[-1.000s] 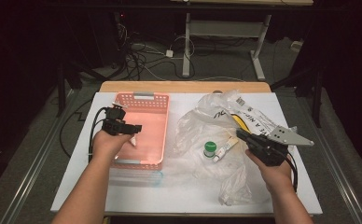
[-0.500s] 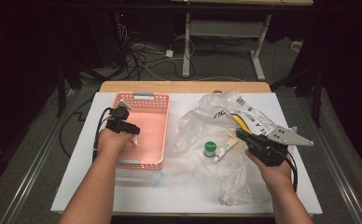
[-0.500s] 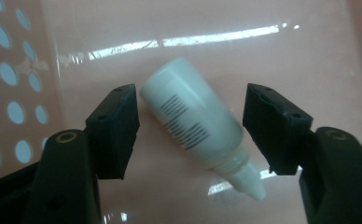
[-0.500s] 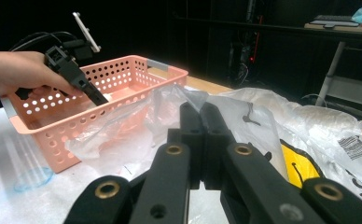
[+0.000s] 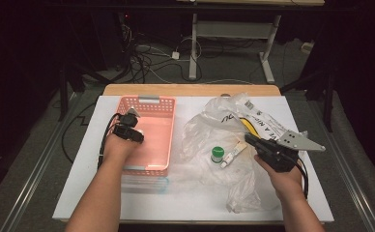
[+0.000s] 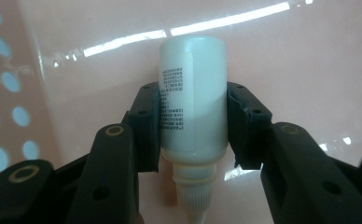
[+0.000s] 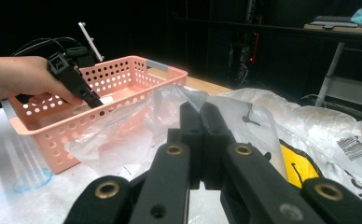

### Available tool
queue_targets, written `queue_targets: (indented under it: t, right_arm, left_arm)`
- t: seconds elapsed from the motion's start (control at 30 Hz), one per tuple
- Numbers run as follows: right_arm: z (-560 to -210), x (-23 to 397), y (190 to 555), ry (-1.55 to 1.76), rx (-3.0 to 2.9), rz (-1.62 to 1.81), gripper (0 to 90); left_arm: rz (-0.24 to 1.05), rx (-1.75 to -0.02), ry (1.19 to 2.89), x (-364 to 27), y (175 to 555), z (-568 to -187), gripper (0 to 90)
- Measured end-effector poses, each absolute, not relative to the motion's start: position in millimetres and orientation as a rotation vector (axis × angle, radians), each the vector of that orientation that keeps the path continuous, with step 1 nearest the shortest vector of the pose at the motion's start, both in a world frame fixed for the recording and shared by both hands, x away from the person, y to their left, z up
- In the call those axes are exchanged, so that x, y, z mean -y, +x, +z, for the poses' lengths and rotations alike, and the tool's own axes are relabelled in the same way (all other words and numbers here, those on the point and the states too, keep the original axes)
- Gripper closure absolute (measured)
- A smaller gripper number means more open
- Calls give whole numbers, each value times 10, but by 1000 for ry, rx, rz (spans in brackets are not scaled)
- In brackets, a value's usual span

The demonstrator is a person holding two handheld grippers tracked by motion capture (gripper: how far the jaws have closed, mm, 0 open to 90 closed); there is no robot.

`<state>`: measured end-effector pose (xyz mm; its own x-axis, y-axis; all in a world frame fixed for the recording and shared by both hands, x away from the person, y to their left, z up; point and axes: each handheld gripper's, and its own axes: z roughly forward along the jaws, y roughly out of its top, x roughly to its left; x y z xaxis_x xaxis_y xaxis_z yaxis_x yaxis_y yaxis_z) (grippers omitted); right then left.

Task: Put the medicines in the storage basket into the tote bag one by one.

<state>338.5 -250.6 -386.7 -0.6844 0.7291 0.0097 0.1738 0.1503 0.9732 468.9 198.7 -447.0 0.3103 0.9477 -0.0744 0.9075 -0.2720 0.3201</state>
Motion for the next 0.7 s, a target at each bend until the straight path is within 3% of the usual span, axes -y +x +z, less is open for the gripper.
queue_targets:
  t: [0.7]
  right_arm:
    - [-3869,2504,3421,858,-1964,1557,900]
  left_arm:
    - [268,-1324,2157,-1941,4278,-4062,584]
